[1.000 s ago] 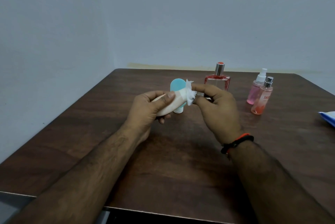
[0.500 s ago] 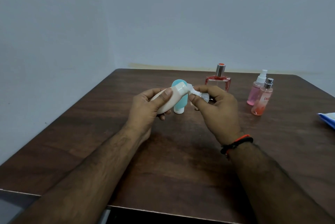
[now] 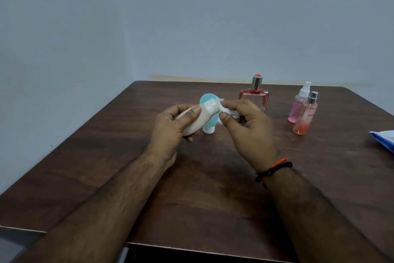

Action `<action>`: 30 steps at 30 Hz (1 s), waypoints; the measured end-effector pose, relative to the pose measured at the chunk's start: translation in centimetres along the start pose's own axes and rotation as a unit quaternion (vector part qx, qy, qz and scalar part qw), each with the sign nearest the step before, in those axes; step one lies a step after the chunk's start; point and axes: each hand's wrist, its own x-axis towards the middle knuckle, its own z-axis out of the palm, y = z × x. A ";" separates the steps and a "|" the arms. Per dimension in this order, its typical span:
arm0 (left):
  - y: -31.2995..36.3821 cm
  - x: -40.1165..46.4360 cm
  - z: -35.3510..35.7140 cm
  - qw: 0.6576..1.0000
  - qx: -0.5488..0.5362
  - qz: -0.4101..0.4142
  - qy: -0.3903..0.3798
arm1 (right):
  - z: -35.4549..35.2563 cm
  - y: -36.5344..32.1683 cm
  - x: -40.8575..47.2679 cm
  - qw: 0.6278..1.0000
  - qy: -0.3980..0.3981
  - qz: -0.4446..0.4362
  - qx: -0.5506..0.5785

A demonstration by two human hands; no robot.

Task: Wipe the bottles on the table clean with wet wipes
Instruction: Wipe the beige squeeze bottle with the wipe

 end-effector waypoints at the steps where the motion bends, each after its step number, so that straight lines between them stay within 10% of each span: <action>1: 0.0 0.0 0.0 1.000 -0.003 0.000 0.003 | 0.0 0.1 0.0 1.000 0.002 0.002 -0.003; 30: -0.2 0.3 0.2 0.999 -0.049 -0.012 0.003 | 0.1 0.1 -0.3 0.998 0.020 0.010 0.052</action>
